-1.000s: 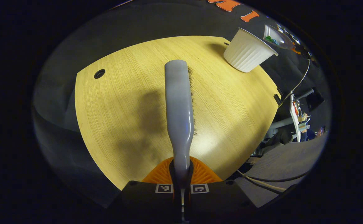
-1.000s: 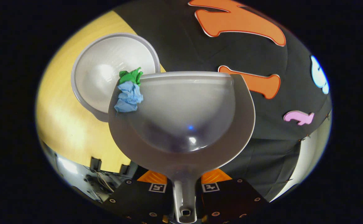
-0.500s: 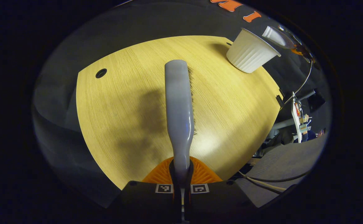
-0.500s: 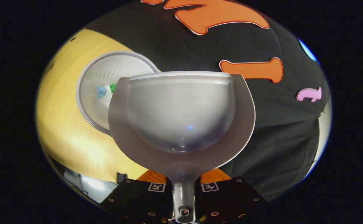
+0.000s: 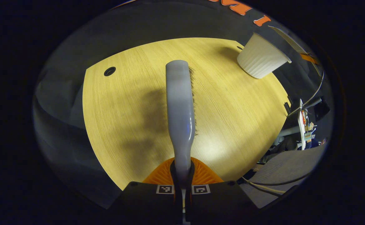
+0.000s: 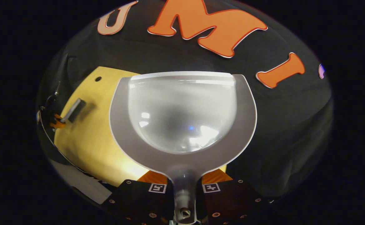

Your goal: Pick up the small broom and dustpan from the desktop, sweep the trash into the dustpan with the broom, and then empty the trash into the garbage bin.

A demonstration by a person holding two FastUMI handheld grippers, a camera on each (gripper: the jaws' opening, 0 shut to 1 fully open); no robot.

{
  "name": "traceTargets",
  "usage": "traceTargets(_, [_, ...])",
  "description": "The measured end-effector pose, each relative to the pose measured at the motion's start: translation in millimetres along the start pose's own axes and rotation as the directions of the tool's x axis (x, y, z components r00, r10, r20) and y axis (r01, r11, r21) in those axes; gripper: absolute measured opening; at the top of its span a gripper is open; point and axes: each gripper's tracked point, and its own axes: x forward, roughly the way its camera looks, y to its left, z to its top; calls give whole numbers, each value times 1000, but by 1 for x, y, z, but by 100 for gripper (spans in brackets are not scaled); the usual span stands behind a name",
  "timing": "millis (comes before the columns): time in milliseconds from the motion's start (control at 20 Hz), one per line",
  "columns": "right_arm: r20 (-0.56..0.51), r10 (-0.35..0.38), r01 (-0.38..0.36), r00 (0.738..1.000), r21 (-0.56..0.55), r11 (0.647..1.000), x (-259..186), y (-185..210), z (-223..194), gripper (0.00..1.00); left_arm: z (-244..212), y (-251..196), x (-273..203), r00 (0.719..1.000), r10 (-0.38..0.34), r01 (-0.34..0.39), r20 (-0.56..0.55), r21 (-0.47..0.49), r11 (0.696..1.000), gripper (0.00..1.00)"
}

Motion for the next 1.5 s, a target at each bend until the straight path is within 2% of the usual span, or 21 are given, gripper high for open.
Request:
traceTargets(350, [-40, 177, -177, 983, -19, 984, 24, 90, -19, 28, -6, 14, 12, 999, 50, -51, -14, -56, 997, 6])
traceTargets(400, [-52, 193, -194, 980, -21, 981, 29, 100, -26, 28, -7, 12, 16, 998, 54, -55, -17, -61, 997, 6])
traceTargets(450, [-66, 206, -208, 976, -22, 978, 36, 109, -32, 32, -7, 15, 18, 998, 58, -60, -19, -66, 996, 7])
traceTargets(500, [-80, 213, -215, 974, -21, 976, 42, 118, -40, 28, -7, 19, 22, 998, 65, -66, -24, -71, 995, 6])
traceTargets(600, [-110, 234, -236, 966, -3, 972, 55, 137, -55, 28, -4, 24, 37, 996, 78, -81, -36, -89, 993, 6])
traceTargets(650, [-121, 245, -246, 962, 7, 969, 64, 147, -61, 32, -3, 27, 44, 995, 87, -91, -41, -98, 991, 6])
traceTargets(700, [-130, 248, -249, 960, 11, 968, 74, 157, -67, 27, 0, 27, 46, 994, 102, -106, -49, -103, 989, 6])
traceTargets(1000, [-178, 221, -222, 959, 16, 975, 134, 193, -100, 28, 7, 54, 70, 987, 142, -151, -75, -136, 979, 6])
traceTargets(1150, [-210, 254, -238, 944, 96, 966, 155, 219, -113, 28, -7, 42, 79, 983, 159, -171, -91, -144, 975, 7])
traceTargets(1350, [-226, 253, -217, 941, 171, 961, 182, 239, -118, 28, -9, 38, 89, 980, 168, -183, -105, -149, 972, 8])
traceTargets(1500, [-238, 262, -213, 935, 211, 954, 194, 242, -124, 29, -11, 48, 100, 974, 202, -216, -102, -157, 964, 14])
